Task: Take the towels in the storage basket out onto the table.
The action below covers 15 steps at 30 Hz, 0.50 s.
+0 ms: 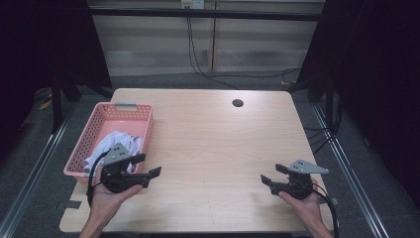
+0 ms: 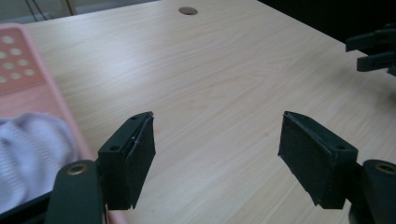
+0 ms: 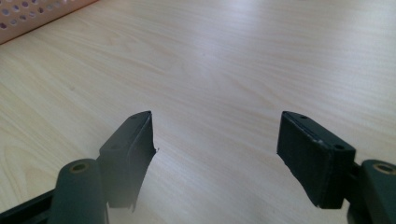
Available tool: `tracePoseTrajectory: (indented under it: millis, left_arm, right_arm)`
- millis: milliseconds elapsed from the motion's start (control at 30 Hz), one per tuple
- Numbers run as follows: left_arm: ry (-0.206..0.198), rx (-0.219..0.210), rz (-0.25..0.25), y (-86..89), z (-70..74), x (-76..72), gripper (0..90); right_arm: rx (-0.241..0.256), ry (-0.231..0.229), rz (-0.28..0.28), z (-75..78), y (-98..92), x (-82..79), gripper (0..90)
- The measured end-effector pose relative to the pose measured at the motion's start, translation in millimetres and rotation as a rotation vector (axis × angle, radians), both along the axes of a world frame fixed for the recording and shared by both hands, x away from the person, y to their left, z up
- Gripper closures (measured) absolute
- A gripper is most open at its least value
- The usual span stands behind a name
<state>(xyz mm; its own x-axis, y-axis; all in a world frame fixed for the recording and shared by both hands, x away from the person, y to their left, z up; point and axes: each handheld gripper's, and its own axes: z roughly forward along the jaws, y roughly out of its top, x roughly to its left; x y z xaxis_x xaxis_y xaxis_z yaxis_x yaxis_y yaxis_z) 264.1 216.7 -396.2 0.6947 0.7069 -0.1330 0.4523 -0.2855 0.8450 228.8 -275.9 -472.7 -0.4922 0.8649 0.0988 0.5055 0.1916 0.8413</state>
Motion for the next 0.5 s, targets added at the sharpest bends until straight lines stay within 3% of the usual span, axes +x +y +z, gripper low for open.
tracePoseTrajectory:
  millis: [167,400,500]
  left_arm:
    - [0.012,0.001,0.057,20.8,3.0,6.7,26.9]
    - [0.031,0.016,0.133,50.2,8.1,21.1,28.7]
    - [0.057,0.033,0.167,64.6,4.2,31.0,28.8]
  right_arm:
    - [0.012,-0.028,0.016,5.0,12.3,3.5,26.8]
    - [0.011,-0.01,0.029,3.6,11.3,5.2,26.5]
    - [0.014,-0.002,0.029,2.5,11.2,7.5,26.1]
